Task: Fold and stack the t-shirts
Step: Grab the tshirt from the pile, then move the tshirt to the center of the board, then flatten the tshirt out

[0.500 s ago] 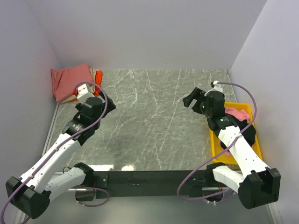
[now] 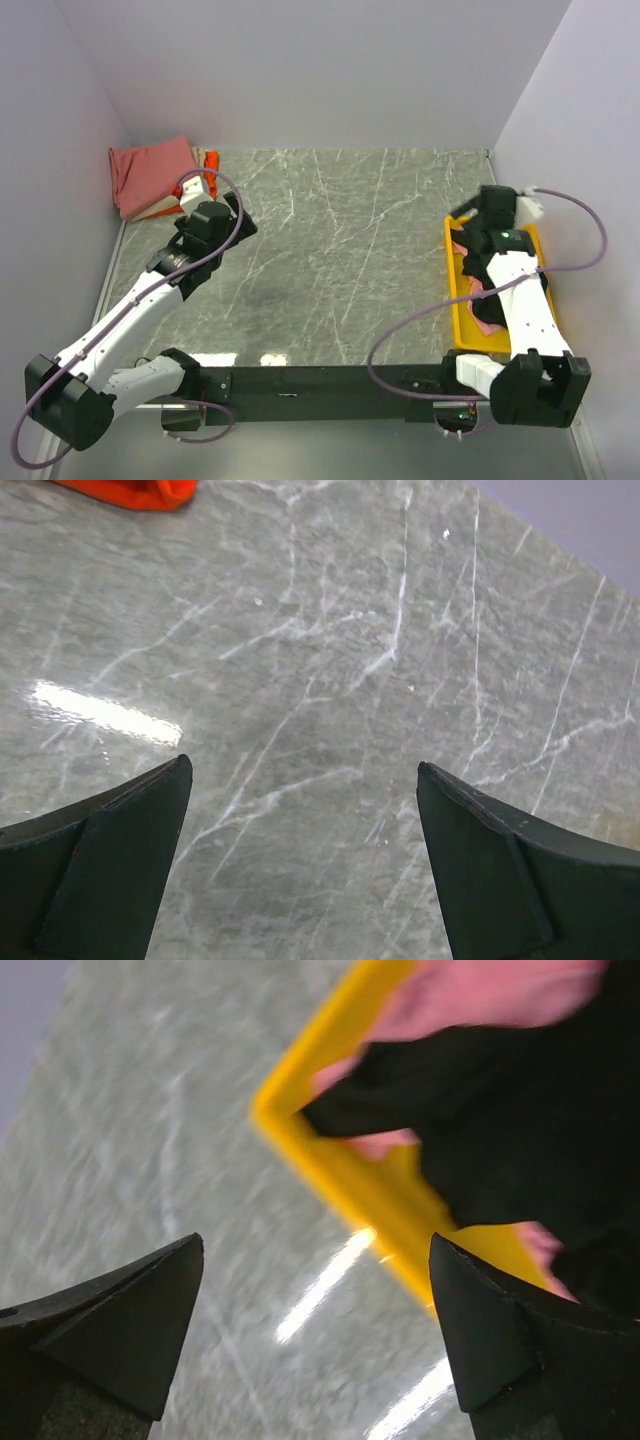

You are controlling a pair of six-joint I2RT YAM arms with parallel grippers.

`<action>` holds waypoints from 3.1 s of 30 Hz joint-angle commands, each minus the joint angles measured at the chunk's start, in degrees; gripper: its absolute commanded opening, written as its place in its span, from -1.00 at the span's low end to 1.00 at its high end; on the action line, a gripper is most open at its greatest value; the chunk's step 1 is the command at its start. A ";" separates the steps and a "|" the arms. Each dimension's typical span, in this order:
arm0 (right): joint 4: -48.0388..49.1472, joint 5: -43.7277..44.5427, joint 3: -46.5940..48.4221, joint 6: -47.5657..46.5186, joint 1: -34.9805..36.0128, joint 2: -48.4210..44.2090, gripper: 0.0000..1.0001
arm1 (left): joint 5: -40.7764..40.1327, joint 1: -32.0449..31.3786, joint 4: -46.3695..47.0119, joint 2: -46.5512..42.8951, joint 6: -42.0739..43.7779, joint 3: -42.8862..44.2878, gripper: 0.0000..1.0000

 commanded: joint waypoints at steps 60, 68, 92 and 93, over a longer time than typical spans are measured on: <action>-5.22 -40.11 84.40 -26.02 29.85 35.17 -1.00 | 1.75 13.04 -19.23 -2.86 -18.16 -0.44 0.99; 1.47 -29.04 48.33 -24.28 26.53 17.51 -1.00 | 0.43 13.66 -20.75 -6.55 -19.41 -1.41 0.99; 5.77 -30.69 2.29 -22.08 13.87 18.45 -1.00 | 28.64 14.54 10.99 40.36 -7.45 16.05 0.80; 5.69 -30.70 2.29 -22.16 13.96 18.72 -1.00 | 29.51 14.54 11.42 44.12 -7.36 17.29 0.76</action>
